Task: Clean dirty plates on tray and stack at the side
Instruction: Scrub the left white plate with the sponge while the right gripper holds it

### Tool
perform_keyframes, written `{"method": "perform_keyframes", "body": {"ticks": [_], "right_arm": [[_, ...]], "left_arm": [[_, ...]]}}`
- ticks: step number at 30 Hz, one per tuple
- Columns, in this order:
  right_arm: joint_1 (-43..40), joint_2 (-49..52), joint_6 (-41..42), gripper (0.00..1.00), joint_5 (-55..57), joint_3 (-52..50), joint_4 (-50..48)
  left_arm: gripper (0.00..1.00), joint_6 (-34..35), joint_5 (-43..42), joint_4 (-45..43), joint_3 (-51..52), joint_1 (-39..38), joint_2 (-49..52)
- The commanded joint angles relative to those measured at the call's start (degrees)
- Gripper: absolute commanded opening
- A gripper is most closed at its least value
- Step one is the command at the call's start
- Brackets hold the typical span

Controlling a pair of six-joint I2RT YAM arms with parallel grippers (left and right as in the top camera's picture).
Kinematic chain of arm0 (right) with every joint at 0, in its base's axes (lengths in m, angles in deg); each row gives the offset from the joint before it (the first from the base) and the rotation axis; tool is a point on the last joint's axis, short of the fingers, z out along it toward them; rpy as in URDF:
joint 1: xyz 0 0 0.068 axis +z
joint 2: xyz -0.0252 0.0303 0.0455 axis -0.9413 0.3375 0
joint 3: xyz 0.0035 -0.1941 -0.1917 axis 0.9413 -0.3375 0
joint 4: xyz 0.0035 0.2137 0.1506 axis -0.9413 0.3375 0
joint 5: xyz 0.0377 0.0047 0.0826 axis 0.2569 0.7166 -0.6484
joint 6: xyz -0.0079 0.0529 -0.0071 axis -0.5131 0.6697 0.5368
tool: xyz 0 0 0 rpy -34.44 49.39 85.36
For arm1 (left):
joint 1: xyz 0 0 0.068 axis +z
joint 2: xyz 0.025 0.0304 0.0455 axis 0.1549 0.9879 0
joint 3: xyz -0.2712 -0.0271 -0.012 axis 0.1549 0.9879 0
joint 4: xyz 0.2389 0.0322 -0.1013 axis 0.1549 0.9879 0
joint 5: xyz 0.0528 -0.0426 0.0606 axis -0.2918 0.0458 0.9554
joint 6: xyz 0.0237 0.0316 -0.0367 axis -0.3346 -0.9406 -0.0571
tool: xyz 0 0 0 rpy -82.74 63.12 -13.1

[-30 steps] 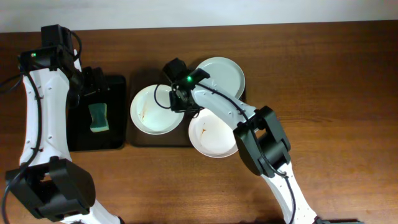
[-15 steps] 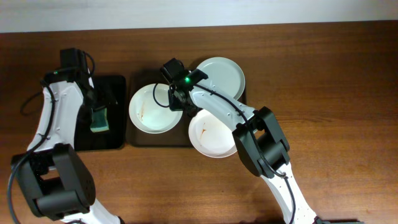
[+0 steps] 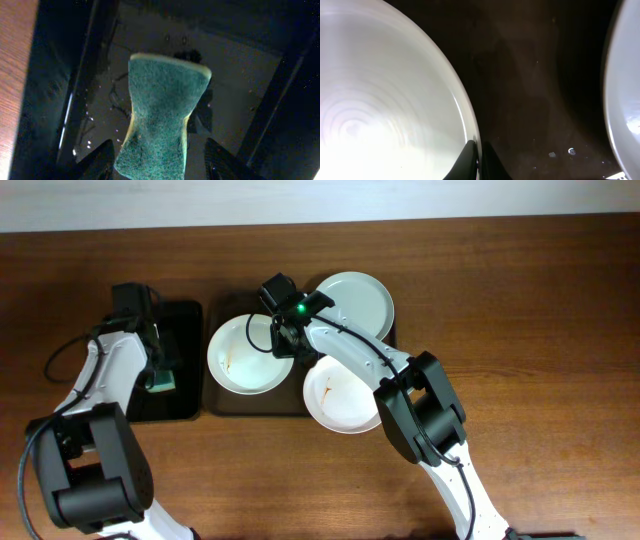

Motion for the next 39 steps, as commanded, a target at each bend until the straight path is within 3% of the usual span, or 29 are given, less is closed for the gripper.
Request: {"method": "perform_keyframes", "body": {"ticks": [1, 10, 12, 13, 16, 19, 23, 26, 32, 39], "right_arm": [[0.2, 1.5, 0.2, 0.04, 2.2, 0.1, 0.0], [0.2, 1.5, 0.2, 0.04, 3.3, 0.1, 0.1], [0.2, 1.5, 0.2, 0.04, 3.3, 0.1, 0.1], [0.2, 1.5, 0.2, 0.04, 3.3, 0.1, 0.1], [0.3, 1.5, 0.3, 0.04, 3.2, 0.1, 0.5], [0.3, 1.5, 0.3, 0.04, 3.0, 0.1, 0.9], [0.2, 1.5, 0.3, 0.04, 1.2, 0.1, 0.9], [-0.8, 1.5, -1.4, 0.04, -6.4, 0.1, 0.3], [-4.2, 1.5, -5.4, 0.04, -22.8, -0.7, 0.3], [-5.1, 1.5, -5.6, 0.04, -23.4, -0.7, 0.9]], "left_arm": [[0.46, -1.6, 0.4, -1.3, 1.4, 0.2, 2.3], [0.36, -1.6, 0.9, -5.0, 1.5, 0.2, 7.1], [0.22, -1.6, 0.9, -5.6, 1.5, 0.2, 7.1], [0.02, -1.6, 0.9, -5.9, 1.5, 0.2, 7.1], [0.01, -1.6, 0.6, -5.8, 0.5, 0.2, 6.9], [0.01, -1.6, -2.9, 4.1, -10.1, 0.2, 4.3], [0.01, -4.8, -18.8, 12.4, -19.8, 0.2, 1.1], [0.01, -7.3, -29.5, 15.6, -19.4, -0.3, 1.0], [0.01, -7.6, -30.3, 15.6, -19.4, -5.7, 5.1], [0.01, -7.3, -21.0, 14.5, -19.4, -9.6, 16.1]]}}
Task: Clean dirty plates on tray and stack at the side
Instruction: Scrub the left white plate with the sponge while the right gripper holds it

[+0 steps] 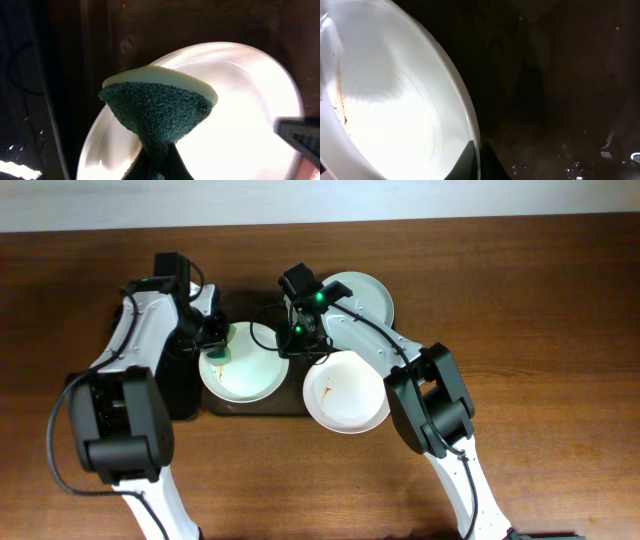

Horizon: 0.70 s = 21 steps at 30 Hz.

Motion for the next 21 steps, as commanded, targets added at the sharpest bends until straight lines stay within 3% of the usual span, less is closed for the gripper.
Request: {"method": "perform_keyframes", "body": {"ticks": [1, 5, 8, 10, 11, 12, 13, 15, 19, 21], "right_arm": [[-0.8, 1.0, -0.7, 0.04, -1.3, -0.3, 0.0], [-5.4, 1.0, 0.9, 0.04, 0.4, -0.3, 0.0], [-6.1, 1.0, 0.9, 0.04, 0.4, -0.3, 0.2], [-5.5, 1.0, 0.9, 0.04, 1.7, -0.3, -0.4], [-5.5, 1.0, 0.9, 0.04, 1.7, -0.3, -0.6], [-5.5, 1.0, 0.9, 0.04, 1.6, -0.3, -0.6], [-5.5, 1.0, 0.9, 0.04, 1.6, -0.3, -0.6], [-5.5, 1.0, 0.9, 0.04, 1.4, -0.3, -0.6], [-5.5, 1.0, 0.9, 0.04, 1.4, -0.3, -0.5], [-5.5, 1.0, 0.9, 0.04, 1.5, -0.3, -0.5]], "left_arm": [[0.01, -0.8, 5.4, -0.5, -0.2, -2.2, 4.9], [0.01, -0.6, 5.7, -0.3, -0.2, -6.4, 6.4], [0.01, 10.9, 16.8, 1.9, -0.2, -9.0, 6.6], [0.01, 19.5, 18.0, 3.0, -0.2, -9.0, 6.6], [0.01, 20.3, 15.7, 3.6, -0.2, -9.3, 6.6], [0.01, 16.8, 12.8, 3.9, -0.2, -9.6, 6.6], [0.01, 9.0, 9.1, 3.8, -0.2, -10.4, 6.6], [0.01, 1.7, 9.0, 1.6, -0.2, -11.6, 6.6], [0.01, 7.2, 9.7, -14.4, 7.4, -12.0, 6.6], [0.01, 12.6, 15.3, -19.3, 11.2, -12.0, 6.6]]}}
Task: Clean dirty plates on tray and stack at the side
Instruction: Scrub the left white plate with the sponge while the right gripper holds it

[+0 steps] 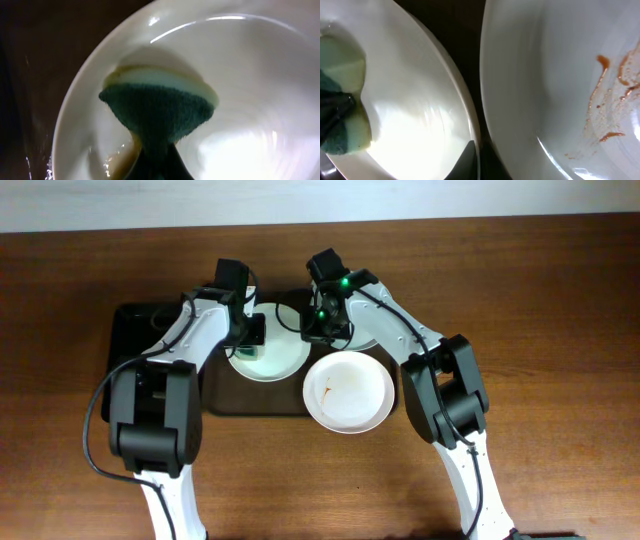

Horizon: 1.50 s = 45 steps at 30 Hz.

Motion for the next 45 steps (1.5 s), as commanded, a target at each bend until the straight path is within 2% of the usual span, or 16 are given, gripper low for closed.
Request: {"method": "perform_keyframes", "body": {"ticks": [1, 3, 8, 11, 13, 14, 18, 22, 24, 28, 31, 36, 38, 41, 43, 45], "right_arm": [[0.3, 1.0, 0.4, 0.04, -1.1, -0.3, -0.2], [0.3, 1.0, 0.4, 0.04, -1.1, -0.3, -0.3], [1.5, 1.0, 0.5, 0.04, -0.9, -0.3, -0.5], [2.1, 1.0, 0.4, 0.04, -0.2, -0.3, -0.8], [2.2, 1.0, 0.4, 0.04, -0.2, -0.3, -0.6], [2.2, 1.0, 0.4, 0.04, 0.2, -0.3, -0.4], [2.2, 1.0, 0.4, 0.04, 0.3, -0.3, -0.4], [2.2, 1.0, 0.4, 0.04, 0.3, -0.3, -0.3], [2.2, 1.0, 0.4, 0.04, 0.3, -0.3, -0.2], [2.2, 1.0, 0.4, 0.04, 0.3, -0.3, -0.2], [2.2, 1.0, 0.4, 0.04, 0.3, -0.3, -0.2], [2.2, 1.0, 0.4, 0.04, 0.3, -0.3, -0.2], [2.2, 1.0, 0.4, 0.04, 0.3, -0.3, -0.2], [2.2, 1.0, 0.4, 0.04, 0.7, -0.3, -0.2], [2.2, 1.0, 0.4, 0.04, 0.7, -0.3, -0.2], [2.2, 1.0, 0.4, 0.04, 0.7, -0.3, -0.2]], "left_arm": [[0.01, 7.7, 6.5, -5.1, 7.3, -0.7, 3.0], [0.01, 9.1, 13.5, -4.9, 7.3, -0.7, 3.0], [0.01, 9.9, 13.5, -1.7, 6.9, -0.7, 3.0], [0.01, 2.7, 0.6, -9.6, 6.8, -0.6, 3.0], [0.01, 2.7, -2.6, -13.1, 6.8, -0.6, 3.0], [0.01, 2.3, -6.8, -15.2, 6.1, -0.5, 3.0], [0.01, 0.7, -12.8, -15.8, 2.8, 1.9, 3.0], [0.01, 0.6, -12.8, -7.5, -3.9, 3.5, 3.0], [0.01, -1.6, -16.7, -1.9, -8.8, 3.6, 3.0], [0.01, -1.9, -17.0, 10.7, -19.1, 4.9, 3.0], [0.01, -1.9, -11.6, 17.8, -18.1, 5.4, 3.0], [0.01, -1.9, -10.9, 17.4, -7.0, 4.5, 3.1], [0.01, -1.6, -10.5, 13.2, -4.5, 4.4, 3.1], [0.01, 0.1, 1.1, 15.0, -3.2, 3.3, 3.1], [0.01, 5.1, 11.4, 13.9, -3.2, 2.9, 3.1], [0.01, 5.9, 12.3, 7.6, -3.2, 2.0, 3.1]]}}
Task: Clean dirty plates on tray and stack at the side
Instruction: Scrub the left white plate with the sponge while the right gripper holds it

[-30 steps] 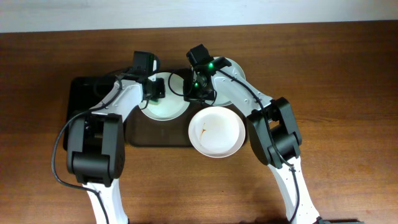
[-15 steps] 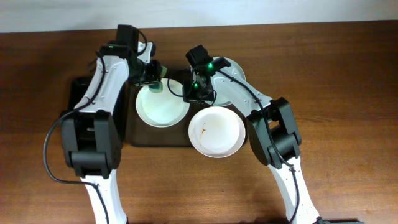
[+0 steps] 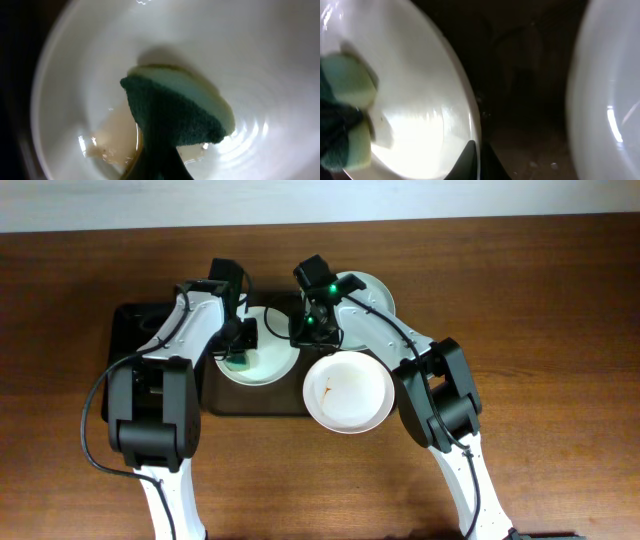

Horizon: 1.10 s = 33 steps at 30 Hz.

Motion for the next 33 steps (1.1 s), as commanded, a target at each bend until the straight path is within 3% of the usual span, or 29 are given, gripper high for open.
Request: {"method": "perform_keyframes", "body": {"ticks": [1, 5, 7, 10, 16, 18, 21, 23, 25, 27, 33], "right_arm": [[-0.3, 0.8, -0.6, 0.04, 0.8, -0.3, 0.4], [-0.3, 0.8, -0.6, 0.04, 0.8, -0.3, 0.4], [-0.3, 0.8, -0.6, 0.04, 0.8, -0.3, 0.4], [-0.4, 0.8, -0.6, 0.04, 0.8, -0.3, 0.5], [-0.4, 0.8, -0.6, 0.04, 0.8, -0.3, 0.4], [-0.4, 0.8, -0.6, 0.04, 0.8, -0.3, 0.4], [-0.4, 0.8, -0.6, 0.04, 0.8, -0.3, 0.4], [-0.4, 0.8, -0.6, 0.04, 0.8, -0.3, 0.3], [-0.4, 0.8, -0.6, 0.04, 0.8, -0.3, 0.4], [-0.4, 0.8, -0.6, 0.04, 0.8, -0.3, 0.4], [-0.4, 0.8, -0.6, 0.04, 0.8, -0.3, 0.4]], "left_arm": [[0.01, 2.8, 9.4, -8.4, 1.8, -0.7, 1.3], [0.01, 2.8, 8.6, -17.0, 1.8, -5.8, 1.3], [0.01, 0.2, 2.4, -16.7, 1.8, -8.5, 1.3], [0.01, -2.0, 0.7, -12.1, 1.8, -8.5, 1.3], [0.01, -1.9, 0.7, 0.2, 1.8, 0.0, 1.3], [0.01, 1.3, 1.0, 0.1, 1.8, 1.9, 1.3], [0.01, 10.5, 8.1, -1.1, 1.8, 2.6, 1.3], [0.01, 11.3, 7.3, -5.8, 1.8, 2.2, 1.3], [0.01, 10.7, -0.6, -9.9, 1.8, 1.8, 1.3], [0.01, 3.8, -13.9, -11.0, 1.8, 2.1, 1.3], [0.01, -1.3, -34.6, -6.2, 1.8, 9.3, 1.3]]}}
